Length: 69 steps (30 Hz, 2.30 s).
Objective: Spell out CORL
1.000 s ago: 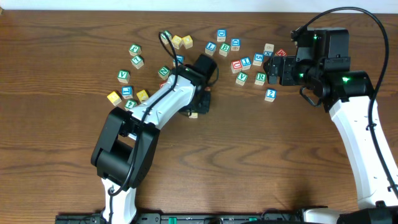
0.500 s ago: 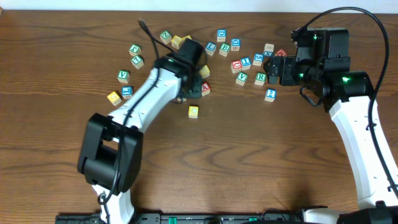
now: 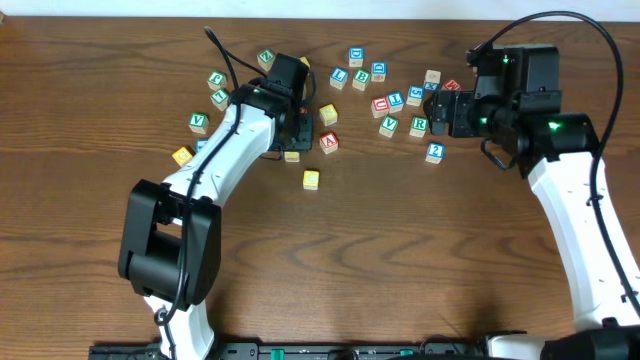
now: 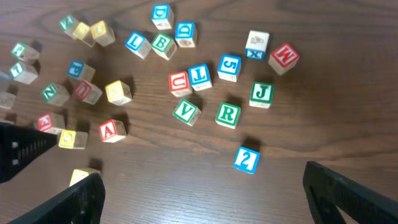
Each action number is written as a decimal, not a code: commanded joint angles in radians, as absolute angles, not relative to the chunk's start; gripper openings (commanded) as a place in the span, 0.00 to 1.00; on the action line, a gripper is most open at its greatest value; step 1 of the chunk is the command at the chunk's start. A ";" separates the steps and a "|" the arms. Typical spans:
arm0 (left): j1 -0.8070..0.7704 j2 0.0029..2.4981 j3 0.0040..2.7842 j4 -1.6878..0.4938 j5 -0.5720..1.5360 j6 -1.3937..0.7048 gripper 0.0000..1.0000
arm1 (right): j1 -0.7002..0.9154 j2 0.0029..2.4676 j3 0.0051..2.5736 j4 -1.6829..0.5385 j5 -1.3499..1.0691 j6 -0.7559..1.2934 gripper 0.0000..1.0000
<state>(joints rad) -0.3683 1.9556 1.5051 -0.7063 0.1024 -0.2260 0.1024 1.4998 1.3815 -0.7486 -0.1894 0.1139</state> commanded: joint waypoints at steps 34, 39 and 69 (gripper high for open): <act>-0.142 1.697 1.551 -0.781 0.089 -0.052 0.38 | 0.182 1.650 1.657 -0.895 -0.196 0.179 0.92; -0.096 1.679 1.551 -0.796 0.088 -0.045 0.38 | 0.217 1.782 1.865 -1.012 -0.159 0.179 0.88; 0.017 1.679 1.551 -0.822 0.089 -0.046 0.60 | 0.346 1.979 1.955 -0.950 -0.110 0.315 0.84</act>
<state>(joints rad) 0.0124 1.7035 1.5265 -0.8158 0.0986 -0.0509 0.3244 1.9614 1.9308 -0.9573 -0.1158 0.2882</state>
